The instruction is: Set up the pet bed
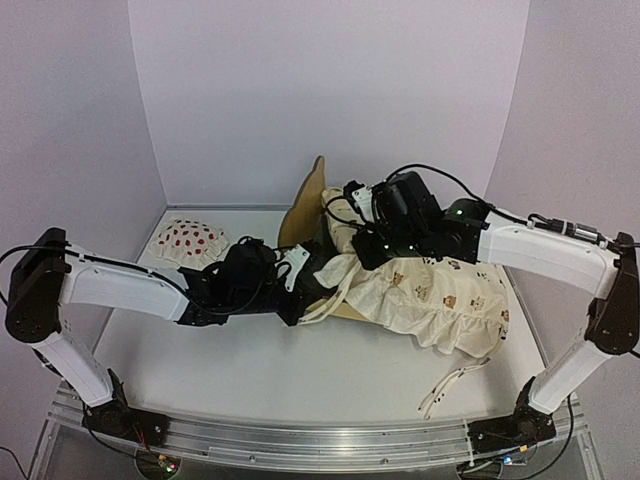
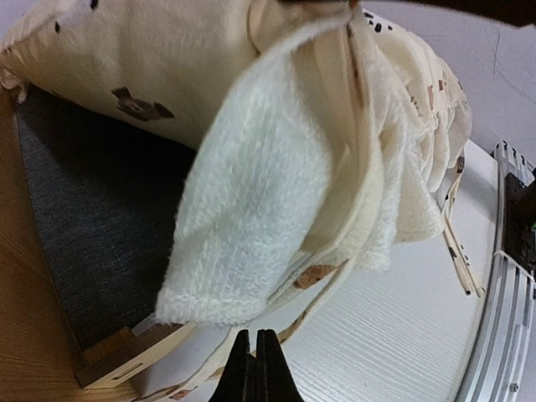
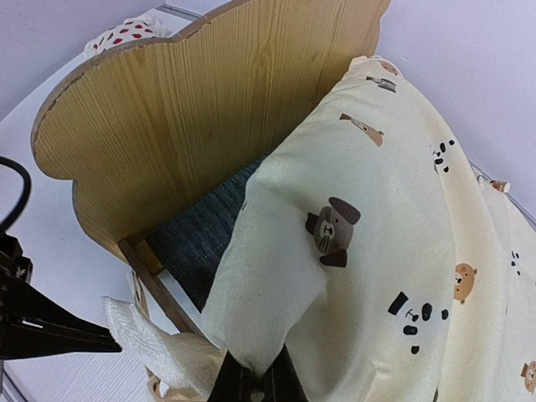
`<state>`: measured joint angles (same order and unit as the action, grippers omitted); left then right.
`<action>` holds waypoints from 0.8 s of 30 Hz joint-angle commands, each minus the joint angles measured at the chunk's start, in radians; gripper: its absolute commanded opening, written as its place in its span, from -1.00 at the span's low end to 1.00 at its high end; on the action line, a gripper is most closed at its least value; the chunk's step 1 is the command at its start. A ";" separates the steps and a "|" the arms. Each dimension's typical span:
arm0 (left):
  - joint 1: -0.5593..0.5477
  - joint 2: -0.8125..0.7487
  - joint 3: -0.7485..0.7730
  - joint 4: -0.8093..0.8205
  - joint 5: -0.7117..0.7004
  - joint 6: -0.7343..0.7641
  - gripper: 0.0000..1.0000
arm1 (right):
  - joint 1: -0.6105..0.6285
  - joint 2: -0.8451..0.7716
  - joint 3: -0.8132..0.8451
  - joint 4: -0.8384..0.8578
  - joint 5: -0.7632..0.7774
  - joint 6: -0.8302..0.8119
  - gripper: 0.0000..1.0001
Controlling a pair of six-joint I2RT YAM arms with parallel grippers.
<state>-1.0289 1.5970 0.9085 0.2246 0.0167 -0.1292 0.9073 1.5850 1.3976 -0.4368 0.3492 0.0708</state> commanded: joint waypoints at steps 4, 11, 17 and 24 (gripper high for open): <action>-0.007 -0.011 0.007 -0.052 -0.020 0.076 -0.26 | -0.010 -0.063 -0.022 0.018 0.015 0.020 -1.00; -0.005 0.074 0.049 -0.051 -0.046 0.127 -0.16 | -0.010 -0.077 -0.032 0.018 0.005 0.029 -1.00; -0.005 0.143 0.093 -0.025 -0.027 0.156 -0.16 | -0.010 -0.086 -0.041 0.018 -0.003 0.034 -1.00; -0.005 0.196 0.139 -0.006 -0.060 0.162 -0.17 | -0.010 -0.086 -0.044 0.017 -0.018 0.043 -1.00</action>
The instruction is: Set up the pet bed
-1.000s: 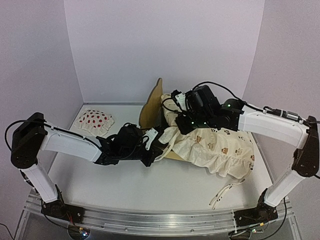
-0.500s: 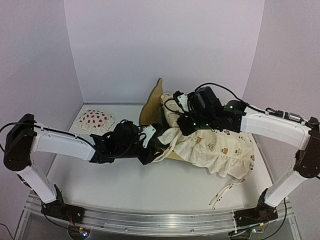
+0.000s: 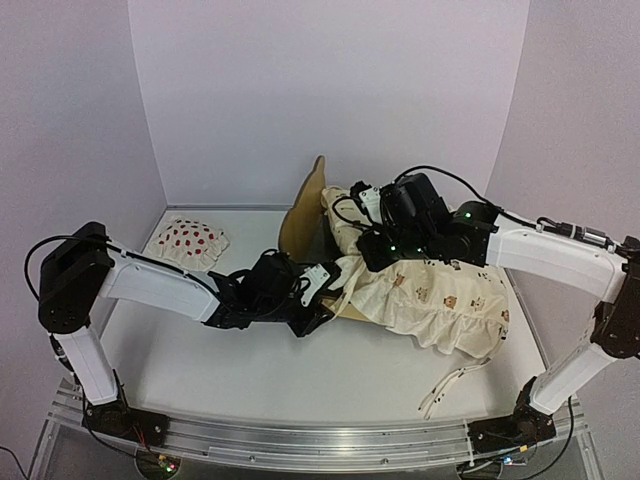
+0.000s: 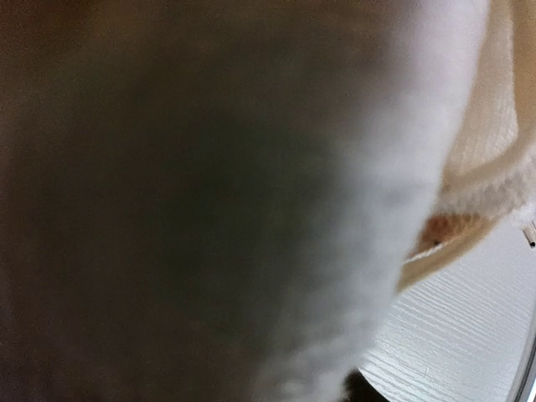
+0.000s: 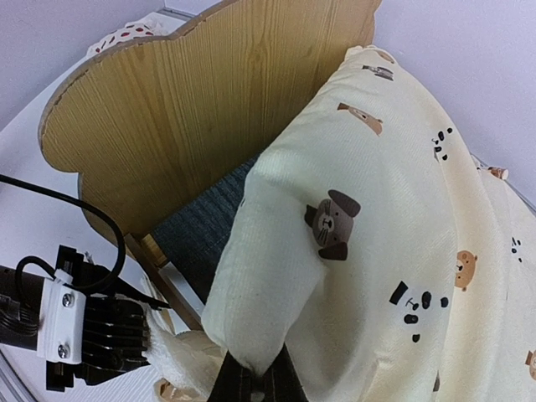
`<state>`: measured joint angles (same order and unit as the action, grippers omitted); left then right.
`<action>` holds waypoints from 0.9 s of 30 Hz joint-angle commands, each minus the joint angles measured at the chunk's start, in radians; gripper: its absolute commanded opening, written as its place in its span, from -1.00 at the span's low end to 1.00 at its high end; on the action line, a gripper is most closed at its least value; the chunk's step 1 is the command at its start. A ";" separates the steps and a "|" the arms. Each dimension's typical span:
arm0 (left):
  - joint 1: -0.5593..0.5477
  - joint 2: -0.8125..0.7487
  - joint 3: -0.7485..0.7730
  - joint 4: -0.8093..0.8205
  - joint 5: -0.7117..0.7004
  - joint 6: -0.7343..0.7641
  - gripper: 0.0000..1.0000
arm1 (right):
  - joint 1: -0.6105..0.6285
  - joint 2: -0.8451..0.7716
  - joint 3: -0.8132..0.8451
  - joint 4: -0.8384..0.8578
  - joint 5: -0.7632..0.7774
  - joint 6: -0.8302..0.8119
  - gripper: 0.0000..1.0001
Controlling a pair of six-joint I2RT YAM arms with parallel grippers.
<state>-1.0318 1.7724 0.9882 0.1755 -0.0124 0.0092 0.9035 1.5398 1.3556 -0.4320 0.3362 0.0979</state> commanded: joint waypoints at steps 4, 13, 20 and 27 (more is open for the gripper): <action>-0.002 0.039 0.067 0.061 -0.035 0.027 -0.21 | -0.006 -0.042 -0.003 0.013 -0.007 0.017 -1.00; -0.004 0.044 0.036 0.187 -0.084 0.011 -0.28 | -0.006 -0.033 0.003 0.013 -0.021 0.022 -1.00; -0.007 0.008 -0.005 0.274 -0.058 0.051 -0.28 | -0.006 -0.042 0.003 0.012 -0.021 0.020 -1.00; -0.007 0.043 0.002 0.323 0.049 0.066 -0.27 | -0.006 -0.036 0.010 0.012 -0.023 0.020 -1.00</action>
<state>-1.0456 1.8256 0.9794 0.3907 -0.0216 0.0546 0.9035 1.5383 1.3533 -0.4334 0.3162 0.1078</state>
